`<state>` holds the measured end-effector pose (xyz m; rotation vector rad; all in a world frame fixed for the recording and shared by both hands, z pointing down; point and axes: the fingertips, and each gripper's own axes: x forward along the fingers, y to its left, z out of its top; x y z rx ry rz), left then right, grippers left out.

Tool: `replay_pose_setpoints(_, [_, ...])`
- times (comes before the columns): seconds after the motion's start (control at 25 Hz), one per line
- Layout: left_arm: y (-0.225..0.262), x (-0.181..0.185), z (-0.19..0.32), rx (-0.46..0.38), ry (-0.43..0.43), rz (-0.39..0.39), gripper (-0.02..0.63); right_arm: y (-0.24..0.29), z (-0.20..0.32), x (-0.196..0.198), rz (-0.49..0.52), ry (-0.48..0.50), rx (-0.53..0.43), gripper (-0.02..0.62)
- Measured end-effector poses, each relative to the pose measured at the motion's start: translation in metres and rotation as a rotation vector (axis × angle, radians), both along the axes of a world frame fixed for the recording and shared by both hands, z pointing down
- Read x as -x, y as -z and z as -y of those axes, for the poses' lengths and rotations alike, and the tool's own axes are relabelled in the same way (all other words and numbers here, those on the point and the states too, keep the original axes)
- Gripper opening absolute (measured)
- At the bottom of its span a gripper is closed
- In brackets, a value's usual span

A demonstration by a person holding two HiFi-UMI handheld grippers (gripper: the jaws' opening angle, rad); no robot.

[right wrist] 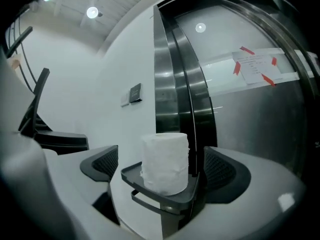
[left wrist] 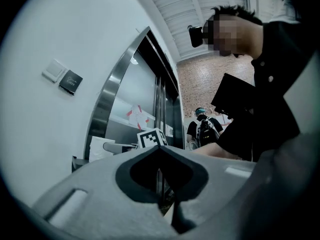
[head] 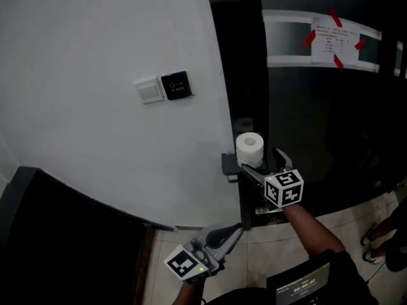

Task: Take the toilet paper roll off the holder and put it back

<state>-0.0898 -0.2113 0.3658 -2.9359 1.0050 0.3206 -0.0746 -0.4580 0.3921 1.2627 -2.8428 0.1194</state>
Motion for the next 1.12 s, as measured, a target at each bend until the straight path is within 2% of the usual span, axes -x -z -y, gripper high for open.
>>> replay_pose_setpoints(0.2, [-0.009, 0.019, -0.007, 0.038, 0.057, 0.009, -0.005, -0.015, 0.034, 0.024, -0.026, -0.031, 0.066, 0.537])
replay_pose_setpoints(0.32, [-0.012, 0.031, -0.011, 0.048, 0.084, 0.014, -0.005, -0.023, 0.051, 0.032, -0.074, -0.066, 0.098, 0.555])
replay_pose_setpoints(0.56, [-0.015, 0.047, -0.02, 0.074, 0.119, 0.011, -0.005, -0.028, 0.071, 0.035, -0.13, -0.118, 0.103, 0.56])
replay_pose_setpoints(0.6, [-0.016, 0.048, -0.021, 0.079, 0.122, 0.013, -0.005, -0.028, 0.07, 0.034, -0.135, -0.112, 0.091, 0.556])
replay_pose_setpoints(0.72, [-0.015, 0.05, -0.022, 0.08, 0.12, 0.026, -0.005, -0.024, 0.065, 0.031, -0.129, -0.071, 0.051, 0.462])
replay_pose_setpoints(0.84, [-0.015, 0.044, -0.025, 0.079, 0.106, 0.034, -0.005, -0.02, 0.057, 0.03, -0.129, -0.025, 0.0, 0.459])
replay_pose_setpoints(0.96, [-0.013, 0.037, -0.028, 0.075, 0.088, 0.046, -0.005, -0.002, 0.042, 0.022, -0.088, 0.005, -0.067, 0.457])
replay_pose_setpoints(1.12, [-0.003, 0.028, -0.026, 0.05, 0.064, 0.039, -0.005, 0.033, -0.002, 0.001, 0.054, 0.071, -0.086, 0.457])
